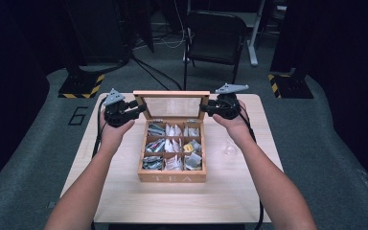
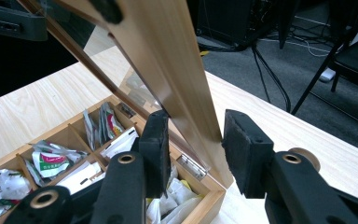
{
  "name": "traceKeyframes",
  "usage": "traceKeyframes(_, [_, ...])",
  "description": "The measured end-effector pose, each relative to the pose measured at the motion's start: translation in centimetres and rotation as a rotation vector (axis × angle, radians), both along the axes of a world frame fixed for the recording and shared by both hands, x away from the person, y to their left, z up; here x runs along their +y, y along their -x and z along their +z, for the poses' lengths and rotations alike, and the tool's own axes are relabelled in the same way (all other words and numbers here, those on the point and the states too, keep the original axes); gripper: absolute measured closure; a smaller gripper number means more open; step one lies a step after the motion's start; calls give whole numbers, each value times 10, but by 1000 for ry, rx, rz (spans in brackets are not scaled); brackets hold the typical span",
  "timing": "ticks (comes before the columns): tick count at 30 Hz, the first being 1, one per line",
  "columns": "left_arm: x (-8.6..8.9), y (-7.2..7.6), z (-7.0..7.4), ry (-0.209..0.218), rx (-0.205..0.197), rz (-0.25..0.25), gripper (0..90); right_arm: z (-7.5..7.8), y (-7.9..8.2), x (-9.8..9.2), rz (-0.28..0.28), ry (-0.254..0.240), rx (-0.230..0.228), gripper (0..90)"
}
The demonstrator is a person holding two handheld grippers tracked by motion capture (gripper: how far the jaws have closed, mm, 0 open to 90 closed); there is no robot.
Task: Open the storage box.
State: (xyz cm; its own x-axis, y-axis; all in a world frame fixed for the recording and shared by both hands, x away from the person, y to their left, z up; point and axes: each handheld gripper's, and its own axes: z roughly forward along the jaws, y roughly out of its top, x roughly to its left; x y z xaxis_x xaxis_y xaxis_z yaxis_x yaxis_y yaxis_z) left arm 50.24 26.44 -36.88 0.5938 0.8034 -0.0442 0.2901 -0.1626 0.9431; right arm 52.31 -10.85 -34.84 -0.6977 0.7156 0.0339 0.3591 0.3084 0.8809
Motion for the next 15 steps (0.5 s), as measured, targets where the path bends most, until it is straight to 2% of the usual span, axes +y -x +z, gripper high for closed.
traceKeyframes(4, [-2,-3,3,-18,-9,10,617,0,-3,0,-8,-8,-7,610])
traceKeyframes(8, [-1,-8,3,-3,-3,13,617,-4,-8,2,-14,5,-25,596])
traceKeyframes(15, [-2,-11,1,17,-15,23,618,-12,-15,6,-25,-2,-15,578])
